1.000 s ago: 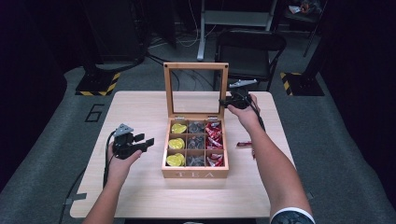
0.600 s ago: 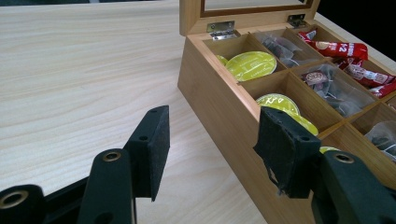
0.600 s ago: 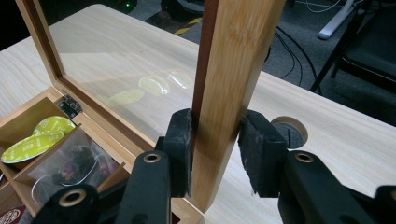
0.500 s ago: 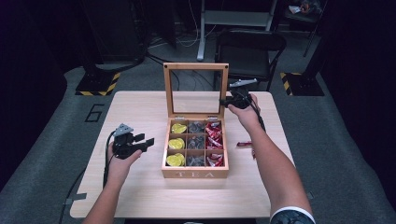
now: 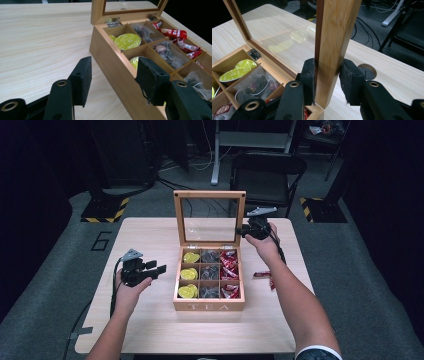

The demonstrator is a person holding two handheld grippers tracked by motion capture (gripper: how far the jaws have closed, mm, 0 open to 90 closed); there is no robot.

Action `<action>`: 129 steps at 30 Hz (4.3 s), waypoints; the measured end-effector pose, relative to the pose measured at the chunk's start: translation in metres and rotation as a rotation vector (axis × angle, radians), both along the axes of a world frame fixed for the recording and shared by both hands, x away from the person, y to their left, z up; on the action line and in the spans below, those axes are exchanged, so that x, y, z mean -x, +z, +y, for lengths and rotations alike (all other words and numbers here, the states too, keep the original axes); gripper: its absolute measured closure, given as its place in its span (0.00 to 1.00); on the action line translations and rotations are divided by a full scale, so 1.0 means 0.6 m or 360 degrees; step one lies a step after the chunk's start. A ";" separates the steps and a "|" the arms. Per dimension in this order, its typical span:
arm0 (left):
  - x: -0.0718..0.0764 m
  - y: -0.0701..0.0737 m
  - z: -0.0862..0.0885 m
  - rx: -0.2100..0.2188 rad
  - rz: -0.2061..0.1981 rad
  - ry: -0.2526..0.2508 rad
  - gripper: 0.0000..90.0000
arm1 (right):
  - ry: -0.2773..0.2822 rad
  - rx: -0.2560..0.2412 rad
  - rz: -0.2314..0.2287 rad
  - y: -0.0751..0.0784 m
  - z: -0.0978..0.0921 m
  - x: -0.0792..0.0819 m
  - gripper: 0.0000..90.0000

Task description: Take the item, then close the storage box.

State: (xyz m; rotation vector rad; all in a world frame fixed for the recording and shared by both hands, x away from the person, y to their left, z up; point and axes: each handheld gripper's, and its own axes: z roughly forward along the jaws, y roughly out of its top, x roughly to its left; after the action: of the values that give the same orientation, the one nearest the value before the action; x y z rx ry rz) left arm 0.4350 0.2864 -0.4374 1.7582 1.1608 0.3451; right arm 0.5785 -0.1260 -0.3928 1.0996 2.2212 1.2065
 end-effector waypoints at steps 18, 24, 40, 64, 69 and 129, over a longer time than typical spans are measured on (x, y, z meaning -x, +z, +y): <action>-0.056 0.072 -0.011 0.0001 -0.0011 -0.0085 0.51 | 0.0031 0.0042 -0.0066 0.001 0.000 0.024 0.73; -0.074 0.092 -0.020 -0.0034 -0.0037 -0.0098 0.52 | 0.0033 0.0037 -0.0079 0.001 0.001 0.032 0.72; -0.133 0.150 -0.061 -0.0213 -0.0151 -0.0180 0.54 | 0.0041 0.0023 -0.0110 -0.002 0.000 0.043 0.72; -0.146 0.166 -0.081 -0.0191 -0.0224 -0.0182 0.69 | 0.0051 -0.0005 -0.0117 -0.005 -0.003 0.057 0.71; -0.143 0.167 -0.083 -0.0212 -0.0232 -0.0187 0.69 | 0.0055 -0.0001 -0.0120 -0.006 -0.004 0.057 0.70; -0.031 0.116 -0.080 -0.0279 -0.0225 -0.0291 0.63 | 0.0332 -0.0112 -0.0219 0.080 -0.030 0.227 0.53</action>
State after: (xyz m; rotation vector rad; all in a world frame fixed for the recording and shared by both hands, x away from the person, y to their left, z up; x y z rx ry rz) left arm 0.4534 0.2385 -0.3681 1.9423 0.8843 0.4637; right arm 0.4420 -0.1441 -0.3445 0.7976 2.2448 1.4099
